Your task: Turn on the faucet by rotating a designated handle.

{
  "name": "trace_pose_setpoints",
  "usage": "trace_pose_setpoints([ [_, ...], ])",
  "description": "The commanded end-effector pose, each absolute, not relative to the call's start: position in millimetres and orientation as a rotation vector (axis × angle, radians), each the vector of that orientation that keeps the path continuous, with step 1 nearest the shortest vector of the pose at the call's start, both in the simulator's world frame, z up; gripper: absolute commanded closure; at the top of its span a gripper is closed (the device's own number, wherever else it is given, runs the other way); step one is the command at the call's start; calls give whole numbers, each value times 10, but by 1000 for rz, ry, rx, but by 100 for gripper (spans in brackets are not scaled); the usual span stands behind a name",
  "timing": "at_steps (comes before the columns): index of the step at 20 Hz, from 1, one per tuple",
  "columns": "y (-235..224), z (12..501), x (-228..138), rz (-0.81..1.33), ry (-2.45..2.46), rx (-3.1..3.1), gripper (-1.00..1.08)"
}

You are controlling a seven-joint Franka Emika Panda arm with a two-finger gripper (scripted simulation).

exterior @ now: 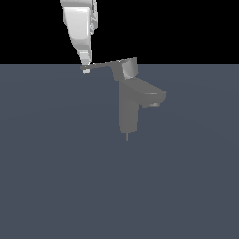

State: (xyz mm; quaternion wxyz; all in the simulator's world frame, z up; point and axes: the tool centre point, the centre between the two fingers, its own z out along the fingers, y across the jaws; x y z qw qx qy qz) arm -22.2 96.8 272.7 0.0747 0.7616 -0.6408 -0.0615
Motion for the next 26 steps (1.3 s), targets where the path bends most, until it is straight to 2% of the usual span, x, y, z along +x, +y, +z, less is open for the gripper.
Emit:
trace_pose_setpoints([
  [1,948,2751,-318,-187,-1922,2281,108],
  [12,902,2821,-660,-187,-1922,2281,108],
  [14,888,2765,-630,-190,-1921,2273,108],
  [26,507,2861,-937,-189,-1922,2276,108],
])
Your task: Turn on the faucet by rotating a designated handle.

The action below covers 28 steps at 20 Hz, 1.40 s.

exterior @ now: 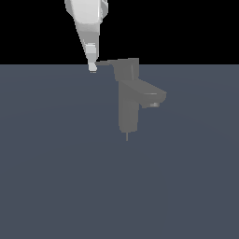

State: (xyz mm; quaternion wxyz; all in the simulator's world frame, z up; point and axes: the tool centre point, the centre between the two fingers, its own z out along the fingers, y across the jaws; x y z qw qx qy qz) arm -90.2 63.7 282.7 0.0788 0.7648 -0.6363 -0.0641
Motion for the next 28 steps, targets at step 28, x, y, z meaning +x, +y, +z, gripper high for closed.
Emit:
trace_pose_setpoints([
  [28,-637,2964,-1180,-189,-1916,2282,108],
])
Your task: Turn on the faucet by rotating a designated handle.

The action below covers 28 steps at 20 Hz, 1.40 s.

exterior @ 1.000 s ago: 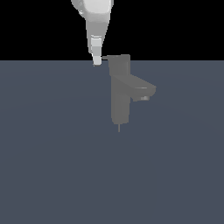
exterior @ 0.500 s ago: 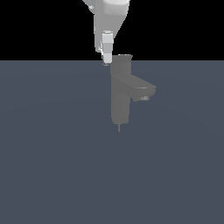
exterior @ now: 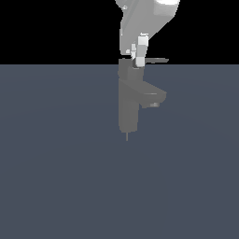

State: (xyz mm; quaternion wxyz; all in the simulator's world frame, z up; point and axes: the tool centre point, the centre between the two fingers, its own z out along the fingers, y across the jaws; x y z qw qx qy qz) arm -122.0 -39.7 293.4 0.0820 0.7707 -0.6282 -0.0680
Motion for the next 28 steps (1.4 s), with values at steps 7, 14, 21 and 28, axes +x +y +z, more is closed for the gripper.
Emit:
trace_pose_setpoints([
  [7,-979,2984,-1135,-187,-1922,2281,108],
  [14,-944,2923,-989,-196,-1894,2295,108],
  [21,-1106,2901,-812,-193,-1901,2292,108],
  [28,-1265,2881,-642,-191,-1908,2288,108],
])
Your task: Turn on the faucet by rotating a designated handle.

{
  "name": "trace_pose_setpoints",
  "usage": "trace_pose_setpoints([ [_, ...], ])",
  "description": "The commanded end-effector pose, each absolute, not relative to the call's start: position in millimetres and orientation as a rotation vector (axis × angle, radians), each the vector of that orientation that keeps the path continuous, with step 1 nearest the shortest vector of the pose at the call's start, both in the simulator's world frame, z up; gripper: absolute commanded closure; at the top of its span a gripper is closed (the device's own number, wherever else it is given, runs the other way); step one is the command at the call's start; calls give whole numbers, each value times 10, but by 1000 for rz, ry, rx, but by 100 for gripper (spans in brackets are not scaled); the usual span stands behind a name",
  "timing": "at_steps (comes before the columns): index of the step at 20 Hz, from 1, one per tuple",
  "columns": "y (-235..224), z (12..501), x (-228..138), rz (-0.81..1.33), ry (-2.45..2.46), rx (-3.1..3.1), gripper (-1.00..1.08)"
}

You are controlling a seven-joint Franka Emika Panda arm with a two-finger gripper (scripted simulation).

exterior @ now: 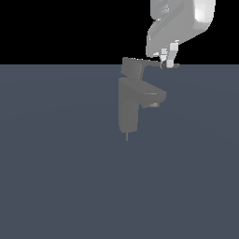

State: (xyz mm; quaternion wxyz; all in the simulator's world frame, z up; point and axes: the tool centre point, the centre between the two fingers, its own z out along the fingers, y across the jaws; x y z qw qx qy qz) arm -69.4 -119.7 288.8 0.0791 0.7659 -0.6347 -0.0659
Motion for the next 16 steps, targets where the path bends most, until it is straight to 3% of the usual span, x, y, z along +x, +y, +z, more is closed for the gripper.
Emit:
trace_pose_setpoints([
  [1,-1287,2878,-618,-191,-1909,2288,108],
  [16,-1588,2841,-296,-187,-1921,2281,108],
])
